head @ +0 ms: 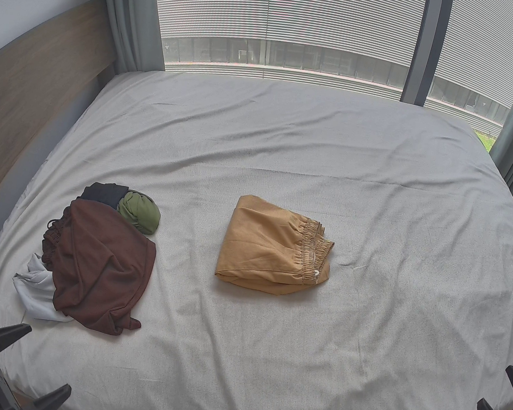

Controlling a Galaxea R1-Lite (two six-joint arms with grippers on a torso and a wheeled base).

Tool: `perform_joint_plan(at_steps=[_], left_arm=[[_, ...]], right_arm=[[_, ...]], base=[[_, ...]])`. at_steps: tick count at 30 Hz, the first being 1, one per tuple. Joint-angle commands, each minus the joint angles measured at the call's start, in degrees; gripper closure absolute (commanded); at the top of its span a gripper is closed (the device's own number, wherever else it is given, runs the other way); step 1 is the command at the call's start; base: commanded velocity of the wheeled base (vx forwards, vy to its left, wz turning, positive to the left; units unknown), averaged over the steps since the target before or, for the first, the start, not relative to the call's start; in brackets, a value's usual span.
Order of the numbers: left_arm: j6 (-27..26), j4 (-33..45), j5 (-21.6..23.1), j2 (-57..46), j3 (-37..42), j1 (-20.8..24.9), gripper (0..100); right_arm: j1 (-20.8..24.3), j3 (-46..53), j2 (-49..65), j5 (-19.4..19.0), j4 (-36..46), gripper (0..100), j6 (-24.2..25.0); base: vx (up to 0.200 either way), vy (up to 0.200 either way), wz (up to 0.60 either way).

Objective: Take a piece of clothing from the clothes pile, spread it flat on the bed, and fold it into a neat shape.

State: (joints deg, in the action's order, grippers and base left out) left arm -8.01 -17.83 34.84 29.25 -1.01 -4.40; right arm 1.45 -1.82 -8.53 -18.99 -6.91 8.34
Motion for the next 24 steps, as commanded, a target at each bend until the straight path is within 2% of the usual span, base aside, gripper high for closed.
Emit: perform_joint_plan(at_steps=[1, 4, 7, 8, 10, 11, 13, 16, 19, 20, 21, 24], left_arm=[[0.54, 6.67, -0.21, -12.63, 1.01, -0.35, 0], [0.80, 10.72, -0.48, -17.73, 1.01, -0.43, 0], [2.21, 14.41, -0.74, -23.88, 1.01, -0.61, 0], [2.56, 13.97, -1.53, -24.15, 1.01, -0.61, 0], [2.56, 13.97, -1.71, -24.15, 1.01, -0.61, 0], [3.09, 13.88, -3.29, -24.06, 1.01, -0.61, 0], [3.09, 13.79, -3.38, -24.15, 1.01, -0.61, 0], [2.38, 13.79, -4.61, -24.15, 1.01, -0.61, 0], [2.30, 13.79, -7.68, -24.15, 1.01, -0.61, 0], [2.30, 13.79, -7.68, -24.15, 1.01, -0.61, 0], [2.56, 13.79, -11.73, -24.15, 1.01, -0.61, 0], [2.47, 13.88, -17.79, -24.15, 1.01, -0.61, 0]], right_arm=[[-1.10, 1.73, 8.53, 0.01, 2.96, 0, 0.10], [-1.10, 1.82, 8.53, 0.45, 2.61, 0, 0.27], [-1.10, 1.82, 8.53, 2.91, 2.87, 0, -0.25], [-1.10, 1.82, 8.53, 4.40, 2.87, 0, -0.69], [-1.10, 1.82, 8.53, 4.58, 2.96, 0, -0.87], [-1.10, 1.82, 8.53, 7.13, 2.96, 0, -2.36], [-1.10, 1.82, 8.53, 7.57, 2.96, 0, -2.27], [-1.10, 1.82, 8.53, 10.99, 2.96, 0, -2.27], [-1.19, 1.82, 8.53, 14.69, 3.13, 0, -2.54], [-1.19, 1.82, 8.53, 14.69, 3.13, 0, -2.54], [-1.19, 1.82, 8.53, 16.62, 3.22, 0, -2.63], [-1.19, 1.64, 8.53, 17.50, 3.92, 0, -2.71]], base=[[0.000, 0.000, 0.00], [0.000, 0.000, 0.00], [0.000, 0.000, 0.00], [0.000, 0.000, 0.00], [0.000, 0.000, 0.00], [0.000, 0.000, 0.00], [0.000, 0.000, 0.00], [0.000, 0.000, 0.00], [0.000, 0.000, 0.00], [0.000, 0.000, 0.00], [0.000, 0.000, 0.00], [0.000, 0.000, 0.00]])
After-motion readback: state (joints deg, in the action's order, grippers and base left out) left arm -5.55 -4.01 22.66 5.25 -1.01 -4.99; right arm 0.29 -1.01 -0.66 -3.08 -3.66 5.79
